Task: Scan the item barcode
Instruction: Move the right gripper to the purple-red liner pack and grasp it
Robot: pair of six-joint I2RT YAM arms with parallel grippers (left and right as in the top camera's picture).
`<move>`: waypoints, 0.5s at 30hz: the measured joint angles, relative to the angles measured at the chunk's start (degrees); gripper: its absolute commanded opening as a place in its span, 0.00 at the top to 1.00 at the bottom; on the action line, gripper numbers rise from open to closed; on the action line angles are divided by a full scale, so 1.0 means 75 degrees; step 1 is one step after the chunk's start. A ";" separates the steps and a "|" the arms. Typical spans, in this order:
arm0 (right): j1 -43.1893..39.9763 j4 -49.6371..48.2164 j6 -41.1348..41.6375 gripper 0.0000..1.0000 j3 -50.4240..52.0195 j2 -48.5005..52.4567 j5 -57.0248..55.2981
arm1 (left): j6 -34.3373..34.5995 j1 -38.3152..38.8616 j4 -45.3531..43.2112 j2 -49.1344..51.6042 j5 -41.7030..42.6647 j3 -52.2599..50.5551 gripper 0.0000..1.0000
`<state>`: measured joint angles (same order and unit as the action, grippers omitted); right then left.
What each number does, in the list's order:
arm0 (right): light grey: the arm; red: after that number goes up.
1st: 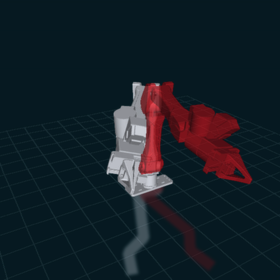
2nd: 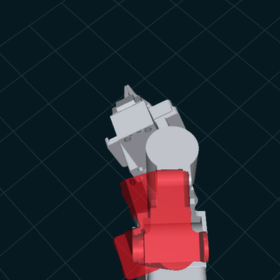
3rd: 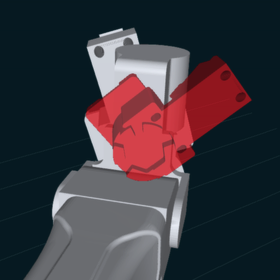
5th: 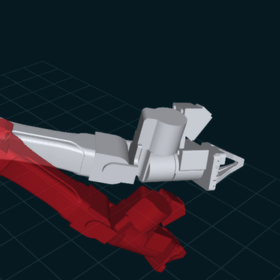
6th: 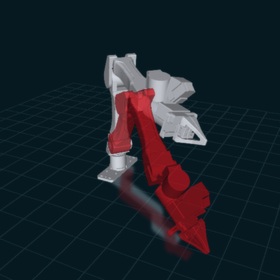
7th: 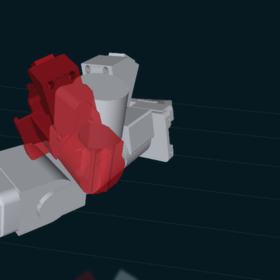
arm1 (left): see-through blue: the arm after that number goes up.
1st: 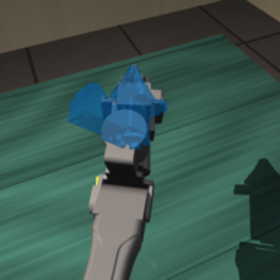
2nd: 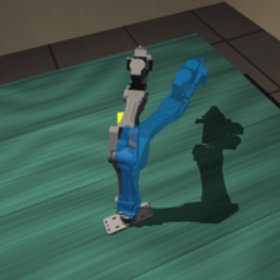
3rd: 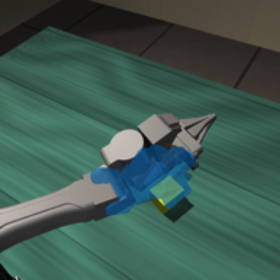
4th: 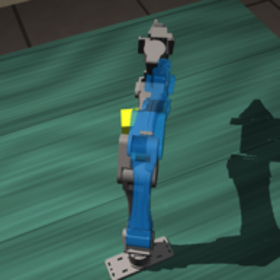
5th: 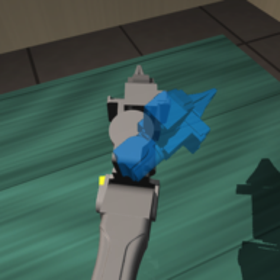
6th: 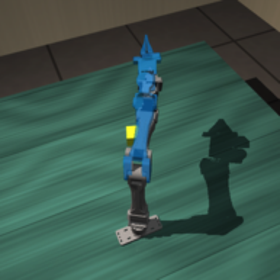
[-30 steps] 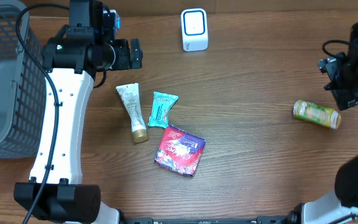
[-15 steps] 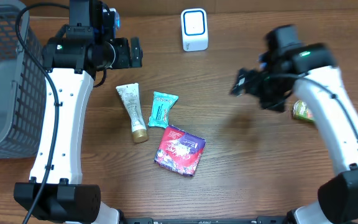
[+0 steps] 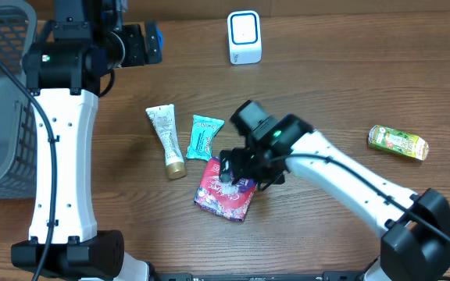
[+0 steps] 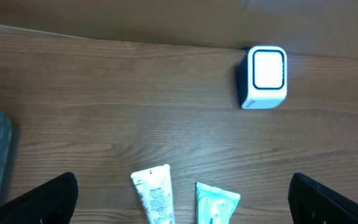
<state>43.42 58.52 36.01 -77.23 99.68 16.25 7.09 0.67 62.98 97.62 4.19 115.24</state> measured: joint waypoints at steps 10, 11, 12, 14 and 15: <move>0.0720 0.0764 0.0213 0.03 0.0015 0.1093 -0.0315 | 0.0000 -0.0023 0.0029 0.0006 -0.0017 0.0000 0.00; 0.0708 0.0860 0.0277 0.02 0.0015 0.1096 -0.0423 | 0.0000 -0.0023 0.0029 0.0006 -0.0017 0.0000 0.00; 0.0682 0.0973 0.0385 0.02 0.0015 0.1096 -0.0574 | 0.0000 -0.0023 0.0029 0.0006 -0.0017 0.0000 0.00; 0.0606 0.1154 0.0516 0.02 0.0015 0.1096 -0.0903 | -0.0003 -0.0023 0.0026 0.0006 -0.0017 0.0000 0.00; 0.0533 0.1230 0.0565 0.02 0.0015 0.1096 -0.1072 | 0.0000 -0.0023 0.0029 0.0006 -0.0017 0.0000 0.00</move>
<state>47.42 67.75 40.25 -77.12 107.90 8.21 7.09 0.49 63.20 97.67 4.05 115.24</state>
